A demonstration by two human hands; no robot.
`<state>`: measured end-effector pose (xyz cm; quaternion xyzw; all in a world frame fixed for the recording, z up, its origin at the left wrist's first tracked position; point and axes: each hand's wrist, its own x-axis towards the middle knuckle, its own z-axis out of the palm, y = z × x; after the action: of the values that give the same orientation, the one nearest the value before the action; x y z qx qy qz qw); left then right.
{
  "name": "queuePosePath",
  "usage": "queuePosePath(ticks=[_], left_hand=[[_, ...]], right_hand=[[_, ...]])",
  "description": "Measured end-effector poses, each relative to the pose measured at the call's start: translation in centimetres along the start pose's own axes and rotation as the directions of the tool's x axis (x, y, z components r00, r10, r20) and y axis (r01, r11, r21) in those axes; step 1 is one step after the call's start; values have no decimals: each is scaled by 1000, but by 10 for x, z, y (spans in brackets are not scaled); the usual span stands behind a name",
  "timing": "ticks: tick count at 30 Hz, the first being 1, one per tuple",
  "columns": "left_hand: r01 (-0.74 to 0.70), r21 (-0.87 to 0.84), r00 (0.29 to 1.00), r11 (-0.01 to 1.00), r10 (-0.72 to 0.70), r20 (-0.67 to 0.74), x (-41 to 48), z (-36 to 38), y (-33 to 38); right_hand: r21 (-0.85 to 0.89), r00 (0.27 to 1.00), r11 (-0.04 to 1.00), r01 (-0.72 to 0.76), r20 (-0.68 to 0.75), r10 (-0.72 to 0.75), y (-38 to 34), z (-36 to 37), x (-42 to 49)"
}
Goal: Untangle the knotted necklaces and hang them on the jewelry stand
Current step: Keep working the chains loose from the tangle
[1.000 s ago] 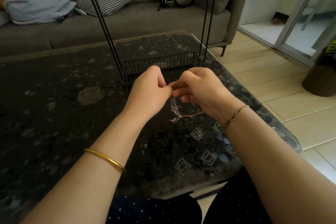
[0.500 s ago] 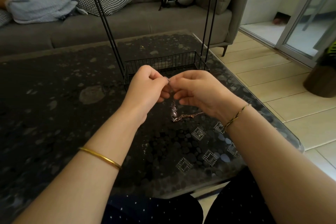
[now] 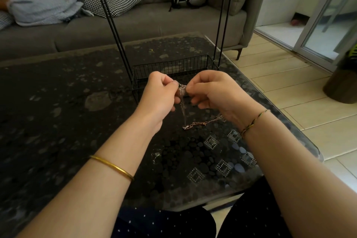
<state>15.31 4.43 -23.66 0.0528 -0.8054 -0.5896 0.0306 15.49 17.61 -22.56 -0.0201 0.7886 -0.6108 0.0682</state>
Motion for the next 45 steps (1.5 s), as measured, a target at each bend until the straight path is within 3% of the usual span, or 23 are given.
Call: queuePosePath(ticks=[7,11,17,25,28,32,35,37,42,45], left_hand=[[-95,85,989,992,84,126,-1,-3,-1],[-194,62,968,979,181,173,-2,-5,-1],[-250,163,958,954,219,187,-5,-9,-2],[-296,227,952,928,268,146,-4,-11,0],[-268,200,961,942,248,121,-5,-10,0],[-139,123,983,983,122,141,-4,-5,0],[-38,25,984,999,33,177,-2,-4,0],[-31,54,975,998,18,222,-2,-5,0],[-307,380,935,873,201,294,-6,-7,3],[-359,378,930,853,294,221,-4,-8,2]], right_hand=[[387,994,915,-110,37,104,-3,1,-3],[489,988,859,-155,70,139,-5,1,-4],[195,1000,981,2,-13,1,2,-1,-2],[-39,990,990,135,-33,-136,2,0,-2],[-122,995,988,97,25,-94,1,1,-1],[-240,994,966,93,69,-79,0,4,-2],[-158,997,984,78,9,-78,-1,3,-2],[-47,997,997,56,-43,-59,-1,1,-1],[25,999,999,-28,-27,28,0,2,-3],[45,997,996,-81,19,80,0,3,-2]])
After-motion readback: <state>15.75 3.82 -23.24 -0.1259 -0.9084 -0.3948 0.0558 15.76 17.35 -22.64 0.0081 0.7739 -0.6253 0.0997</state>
